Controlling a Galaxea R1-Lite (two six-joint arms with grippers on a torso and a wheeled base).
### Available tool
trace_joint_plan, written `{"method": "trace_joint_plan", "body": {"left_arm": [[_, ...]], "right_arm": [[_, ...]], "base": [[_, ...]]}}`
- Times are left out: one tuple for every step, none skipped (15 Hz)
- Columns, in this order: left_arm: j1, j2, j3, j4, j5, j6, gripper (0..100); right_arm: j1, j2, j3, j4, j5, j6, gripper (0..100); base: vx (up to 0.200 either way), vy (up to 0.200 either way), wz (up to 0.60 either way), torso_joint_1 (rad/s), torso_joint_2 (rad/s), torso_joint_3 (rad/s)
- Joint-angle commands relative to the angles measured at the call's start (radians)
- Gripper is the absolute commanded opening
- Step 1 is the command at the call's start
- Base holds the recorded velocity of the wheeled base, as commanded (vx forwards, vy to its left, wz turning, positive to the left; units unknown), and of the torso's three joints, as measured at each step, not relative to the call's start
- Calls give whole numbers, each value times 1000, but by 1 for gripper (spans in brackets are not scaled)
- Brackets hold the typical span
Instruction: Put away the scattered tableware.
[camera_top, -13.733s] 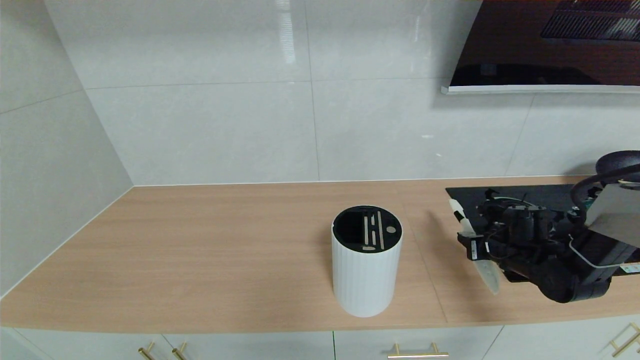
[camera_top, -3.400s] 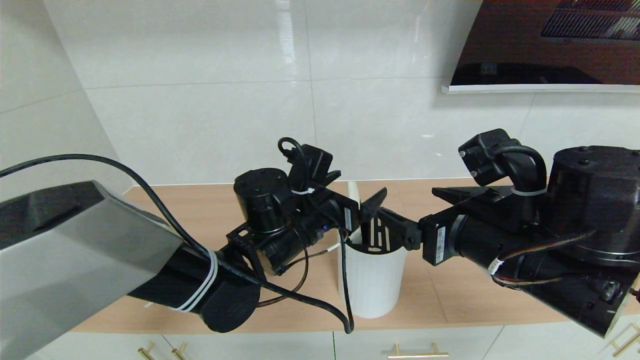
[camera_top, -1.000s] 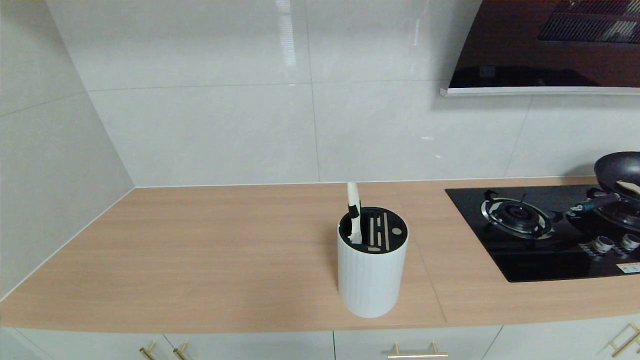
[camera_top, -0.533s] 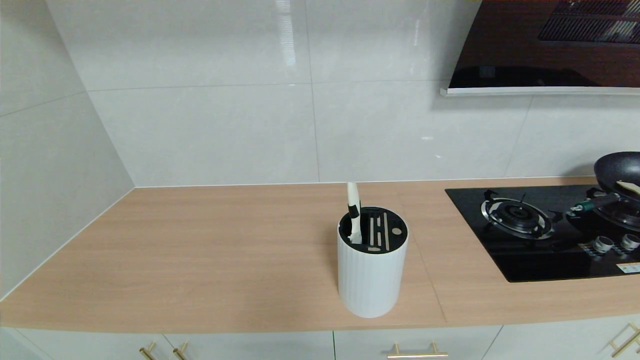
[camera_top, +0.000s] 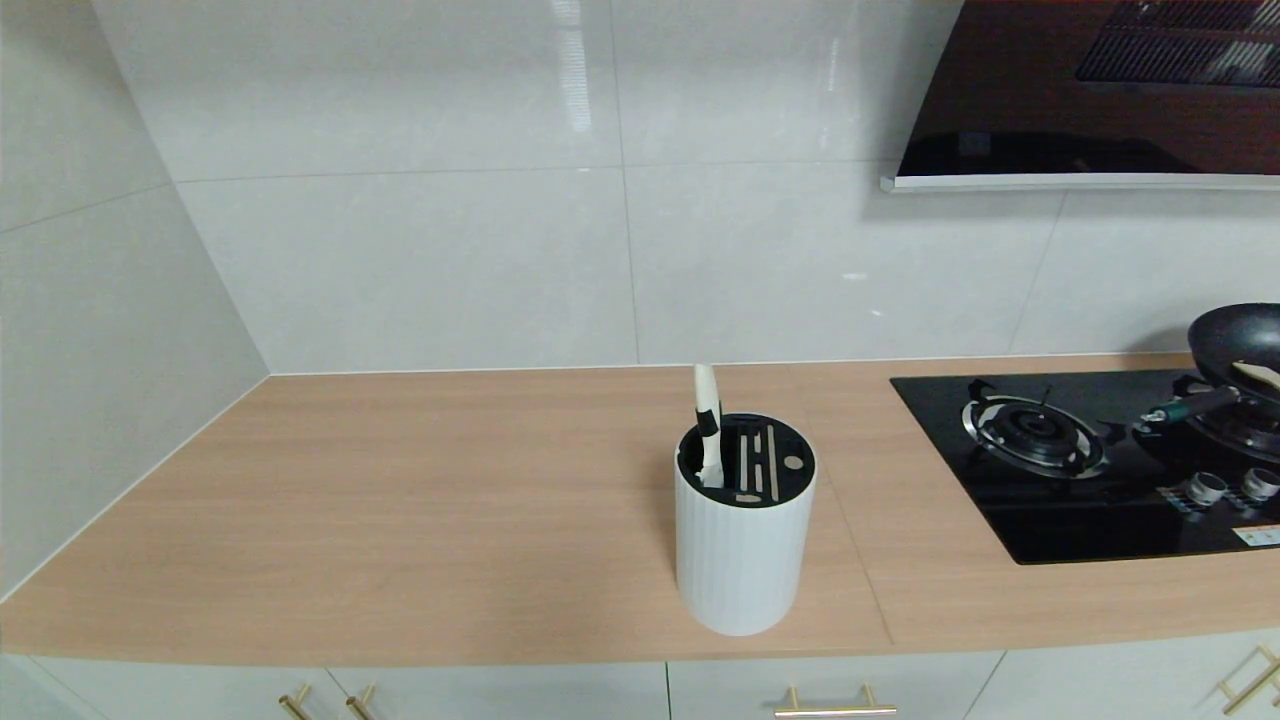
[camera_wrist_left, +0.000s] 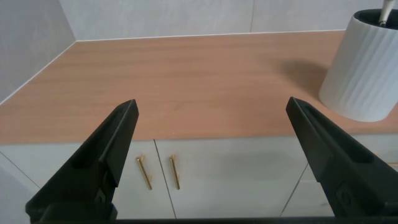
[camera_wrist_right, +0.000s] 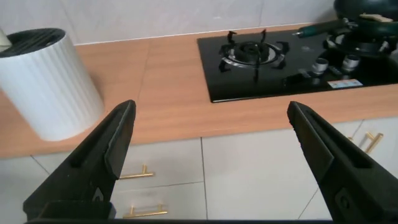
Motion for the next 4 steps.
{"method": "trace_joint_plan", "body": {"left_arm": [[0,2,0,0,0,0,100],[0,2,0,0,0,-3,100],[0,2,0,0,0,-1,100],[0,2,0,0,0,-3,100]], "right_arm": [[1,2,0,1,2,-3,100],[1,2,0,1,2,-4,100],[1,0,0,1,2,-3,100],[1,0,0,1,2,-3,100]], "base": [[0,0,0,0,0,0],[0,0,0,0,0,0],[0,0,0,0,0,0],[0,0,0,0,0,0]]}}
